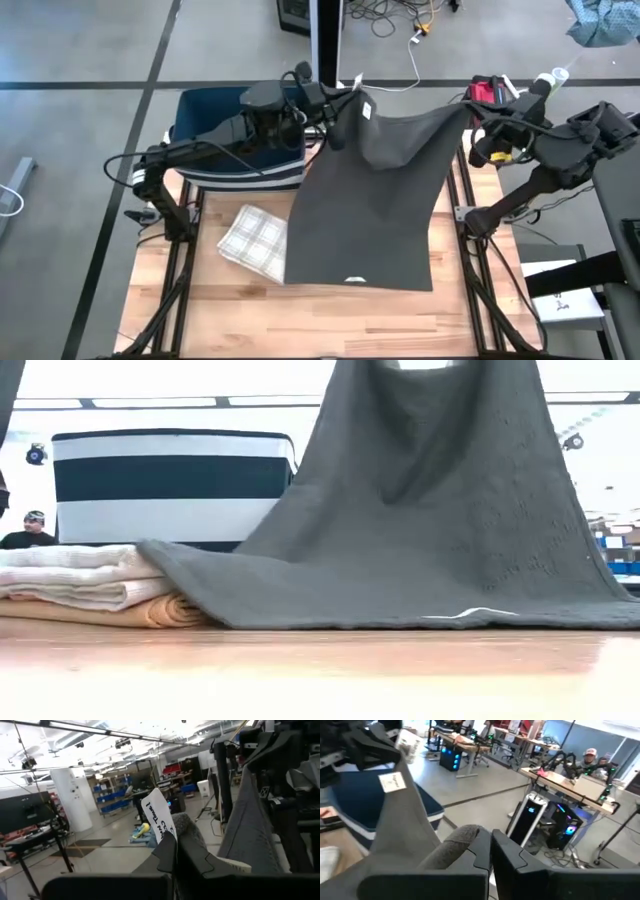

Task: Fold towel
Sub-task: Fold the gray kitchen towel

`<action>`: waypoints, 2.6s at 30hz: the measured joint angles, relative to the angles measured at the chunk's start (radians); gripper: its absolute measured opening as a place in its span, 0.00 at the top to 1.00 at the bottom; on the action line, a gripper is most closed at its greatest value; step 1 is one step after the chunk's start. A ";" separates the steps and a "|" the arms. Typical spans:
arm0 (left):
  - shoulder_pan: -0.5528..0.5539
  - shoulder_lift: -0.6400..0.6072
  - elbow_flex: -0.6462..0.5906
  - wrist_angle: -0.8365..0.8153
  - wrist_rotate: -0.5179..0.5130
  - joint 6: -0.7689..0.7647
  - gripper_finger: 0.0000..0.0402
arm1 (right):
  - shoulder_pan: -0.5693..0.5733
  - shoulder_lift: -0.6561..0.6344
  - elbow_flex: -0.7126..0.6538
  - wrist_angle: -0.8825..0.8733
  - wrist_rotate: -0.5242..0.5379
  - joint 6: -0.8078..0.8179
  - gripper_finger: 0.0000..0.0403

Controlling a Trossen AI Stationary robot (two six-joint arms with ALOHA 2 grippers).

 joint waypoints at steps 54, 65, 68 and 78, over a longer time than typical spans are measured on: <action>-0.272 -0.318 -0.513 -0.493 0.075 -0.215 1.00 | 0.000 -0.280 -0.823 -0.001 -0.341 0.225 1.00; -0.279 -0.317 -0.640 -0.510 0.184 -0.276 1.00 | 0.003 -0.285 -1.021 0.003 -0.658 0.347 1.00; -0.293 -0.317 -0.698 -0.492 0.213 -0.310 1.00 | 0.003 -0.281 -1.126 0.045 -0.768 0.388 1.00; -0.338 -0.310 -0.834 -0.339 0.358 -0.398 1.00 | 0.057 -0.246 -1.327 0.277 -0.974 0.453 1.00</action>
